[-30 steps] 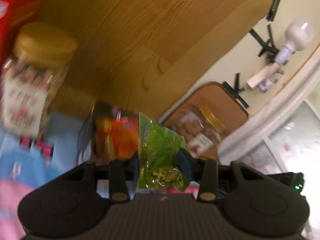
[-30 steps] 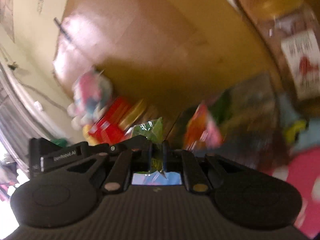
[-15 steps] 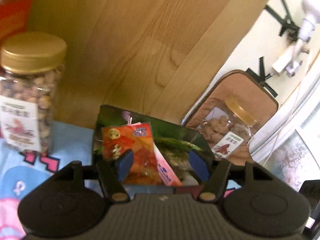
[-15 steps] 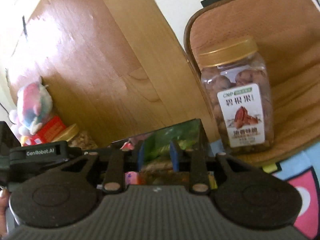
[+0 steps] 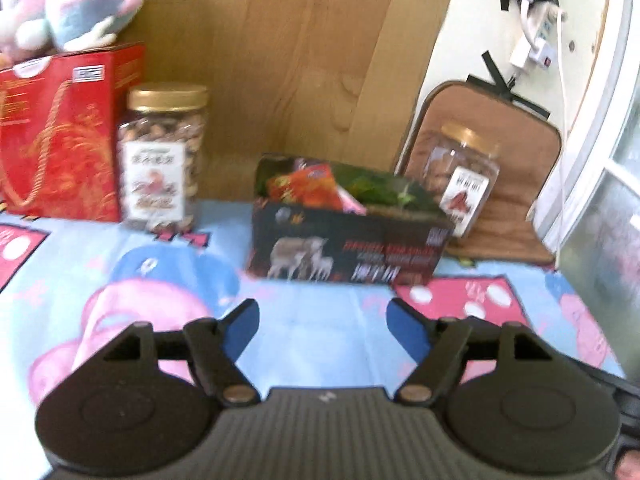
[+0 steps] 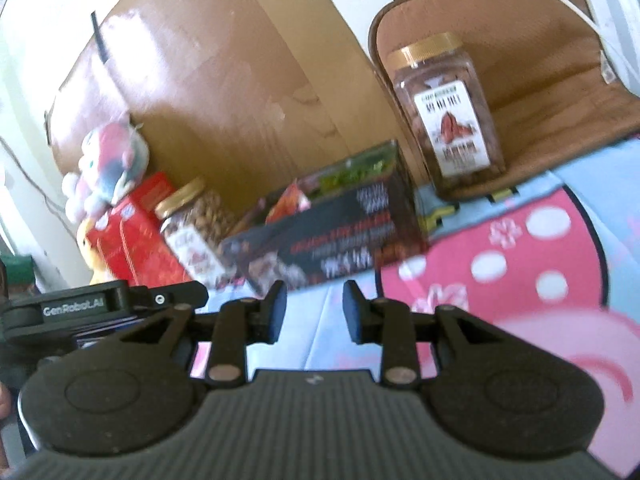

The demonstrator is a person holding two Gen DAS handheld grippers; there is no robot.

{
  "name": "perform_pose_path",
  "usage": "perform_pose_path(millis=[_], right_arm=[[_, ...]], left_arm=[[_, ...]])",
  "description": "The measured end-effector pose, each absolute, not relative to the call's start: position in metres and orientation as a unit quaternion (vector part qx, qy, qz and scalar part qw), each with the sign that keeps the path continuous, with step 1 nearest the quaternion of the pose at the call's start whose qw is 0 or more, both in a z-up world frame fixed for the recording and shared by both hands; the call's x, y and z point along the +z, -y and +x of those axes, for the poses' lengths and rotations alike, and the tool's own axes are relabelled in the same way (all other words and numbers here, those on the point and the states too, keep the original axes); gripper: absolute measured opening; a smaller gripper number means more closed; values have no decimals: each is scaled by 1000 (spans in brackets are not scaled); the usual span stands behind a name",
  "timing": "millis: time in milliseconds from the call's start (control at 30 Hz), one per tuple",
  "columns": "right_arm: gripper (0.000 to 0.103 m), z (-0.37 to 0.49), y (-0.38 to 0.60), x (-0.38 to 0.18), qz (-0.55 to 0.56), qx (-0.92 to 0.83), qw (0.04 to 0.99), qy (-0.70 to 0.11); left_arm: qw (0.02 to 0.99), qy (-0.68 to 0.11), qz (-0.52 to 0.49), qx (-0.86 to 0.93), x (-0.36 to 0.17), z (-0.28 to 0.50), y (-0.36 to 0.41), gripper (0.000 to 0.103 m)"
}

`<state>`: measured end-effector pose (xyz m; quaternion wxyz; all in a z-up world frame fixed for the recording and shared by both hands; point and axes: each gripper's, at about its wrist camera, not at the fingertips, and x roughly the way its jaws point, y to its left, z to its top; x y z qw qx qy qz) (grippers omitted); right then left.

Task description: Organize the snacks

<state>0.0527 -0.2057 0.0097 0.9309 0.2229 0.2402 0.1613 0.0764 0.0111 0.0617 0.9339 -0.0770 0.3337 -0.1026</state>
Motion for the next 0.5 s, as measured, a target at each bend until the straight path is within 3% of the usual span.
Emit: perform_pose_path(millis=[133,267,500], right_arm=[[35,27,196,7,205,170,932,-244],[35,10,187,11,196,181,933,-242],[41,-12,177,20,184,188,939,-220]], left_arm=[[942,-323,-46,-78,59,48,-11,73],[948,-309,-40,-65,60,29,-16,88],[951,-301,-32,-57,62,10,-19,94]])
